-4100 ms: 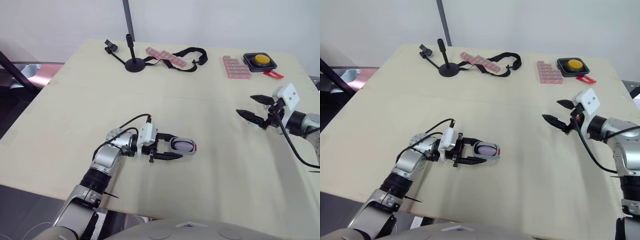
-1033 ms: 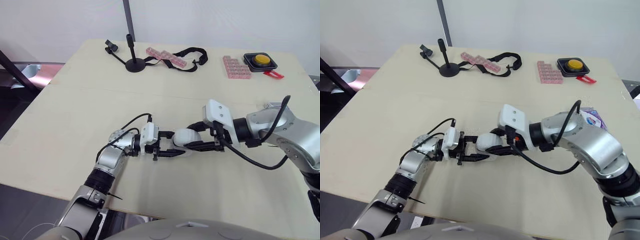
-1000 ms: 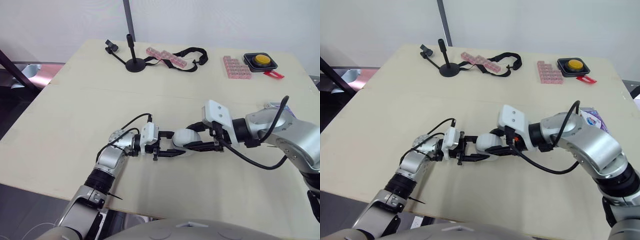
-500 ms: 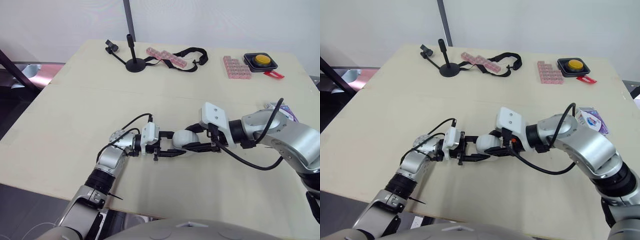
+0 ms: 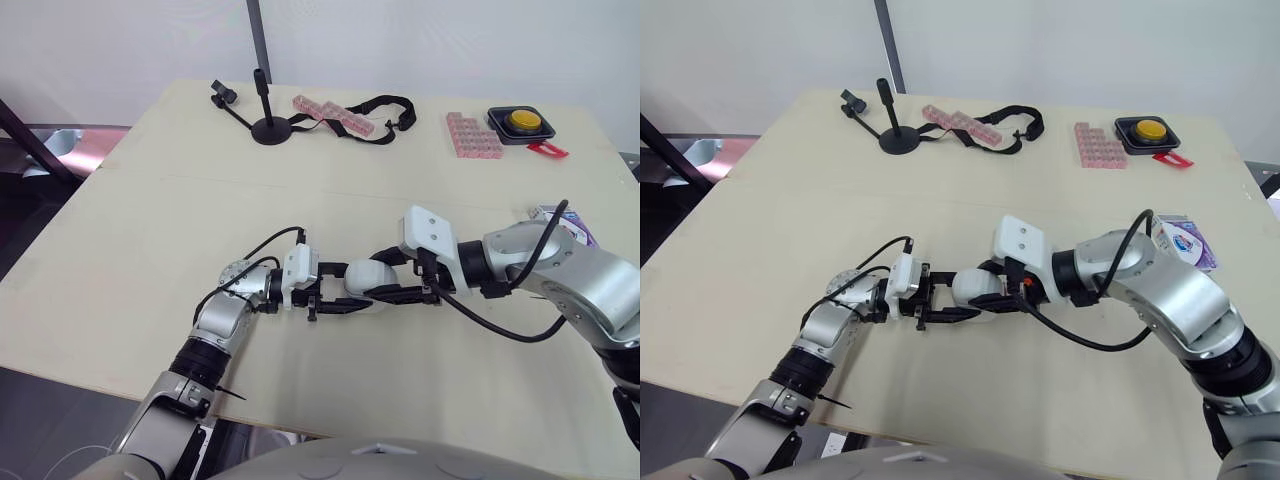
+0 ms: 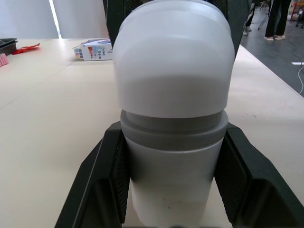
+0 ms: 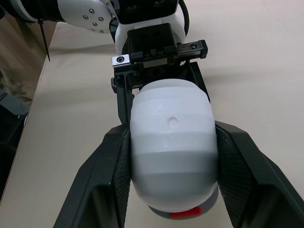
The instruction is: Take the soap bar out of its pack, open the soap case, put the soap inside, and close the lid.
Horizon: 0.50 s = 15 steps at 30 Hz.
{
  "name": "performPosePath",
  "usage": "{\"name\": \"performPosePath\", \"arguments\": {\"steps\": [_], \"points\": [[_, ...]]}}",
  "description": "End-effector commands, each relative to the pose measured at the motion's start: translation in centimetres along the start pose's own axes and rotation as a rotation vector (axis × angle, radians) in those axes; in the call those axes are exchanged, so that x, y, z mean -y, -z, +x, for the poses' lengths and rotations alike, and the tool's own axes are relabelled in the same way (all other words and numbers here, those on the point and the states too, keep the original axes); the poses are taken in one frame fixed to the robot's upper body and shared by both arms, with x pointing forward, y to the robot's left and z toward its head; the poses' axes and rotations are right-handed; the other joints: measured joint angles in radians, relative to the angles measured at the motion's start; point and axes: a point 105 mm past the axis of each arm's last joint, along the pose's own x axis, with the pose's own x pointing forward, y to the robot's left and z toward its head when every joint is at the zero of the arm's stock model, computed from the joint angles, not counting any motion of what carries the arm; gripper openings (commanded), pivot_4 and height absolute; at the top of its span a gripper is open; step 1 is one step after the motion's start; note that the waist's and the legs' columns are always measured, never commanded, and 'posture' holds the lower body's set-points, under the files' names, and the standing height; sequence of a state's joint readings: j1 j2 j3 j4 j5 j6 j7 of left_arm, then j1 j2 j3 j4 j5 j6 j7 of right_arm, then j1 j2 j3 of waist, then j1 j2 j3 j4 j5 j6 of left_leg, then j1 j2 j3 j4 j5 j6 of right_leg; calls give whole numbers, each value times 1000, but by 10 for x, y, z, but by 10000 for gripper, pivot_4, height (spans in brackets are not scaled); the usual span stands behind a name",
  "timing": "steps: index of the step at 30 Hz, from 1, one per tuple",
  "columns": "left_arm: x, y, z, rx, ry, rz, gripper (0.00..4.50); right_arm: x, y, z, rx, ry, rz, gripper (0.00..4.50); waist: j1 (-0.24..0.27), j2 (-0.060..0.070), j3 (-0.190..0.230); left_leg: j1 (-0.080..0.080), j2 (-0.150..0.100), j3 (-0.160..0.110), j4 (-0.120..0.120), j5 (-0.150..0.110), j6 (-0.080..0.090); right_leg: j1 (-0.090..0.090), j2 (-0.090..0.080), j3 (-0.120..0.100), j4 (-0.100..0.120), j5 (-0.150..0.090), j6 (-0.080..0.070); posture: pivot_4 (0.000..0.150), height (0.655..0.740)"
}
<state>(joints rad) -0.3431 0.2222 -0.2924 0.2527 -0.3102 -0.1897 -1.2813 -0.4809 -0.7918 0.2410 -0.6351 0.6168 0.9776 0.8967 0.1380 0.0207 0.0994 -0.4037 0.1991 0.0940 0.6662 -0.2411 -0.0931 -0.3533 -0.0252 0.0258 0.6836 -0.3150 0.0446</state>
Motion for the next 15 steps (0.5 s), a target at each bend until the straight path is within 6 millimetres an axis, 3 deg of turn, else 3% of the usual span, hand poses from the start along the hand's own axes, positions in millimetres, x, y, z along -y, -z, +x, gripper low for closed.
{"name": "performPosePath", "arguments": {"steps": [1,3,5,9,10,15], "points": [[-1,-6,2,12,-10,26,18897,-6,9,4,-24,-37,41,19524,0,0,0,0,0,0,0,0,0,0,0,0,0,0,0,1500,7400],[-1,-6,2,12,-11,26,18897,-5,10,4,-22,-36,51,19524,0,0,0,0,0,0,0,0,0,1,0,0,0,0,0,1500,7400],[-1,-6,2,11,-12,27,18897,-5,10,3,-22,-38,51,29988,0,0,0,1,0,0,0,0,0,1,0,0,0,0,0,1500,7400],[-1,-5,1,6,-14,26,18897,-1,8,2,-16,-21,13,43087,-1,0,0,0,-1,0,0,0,0,1,0,0,0,0,0,1500,7400],[-1,-5,1,5,-14,26,18897,-1,8,2,-18,-23,13,44747,-1,0,0,0,0,0,0,0,0,1,0,0,0,0,0,1500,7400],[-2,-5,1,6,-17,26,18897,-1,9,2,-20,-26,9,44747,-1,0,0,0,0,0,0,0,0,0,0,0,0,0,0,1500,7400]]}}
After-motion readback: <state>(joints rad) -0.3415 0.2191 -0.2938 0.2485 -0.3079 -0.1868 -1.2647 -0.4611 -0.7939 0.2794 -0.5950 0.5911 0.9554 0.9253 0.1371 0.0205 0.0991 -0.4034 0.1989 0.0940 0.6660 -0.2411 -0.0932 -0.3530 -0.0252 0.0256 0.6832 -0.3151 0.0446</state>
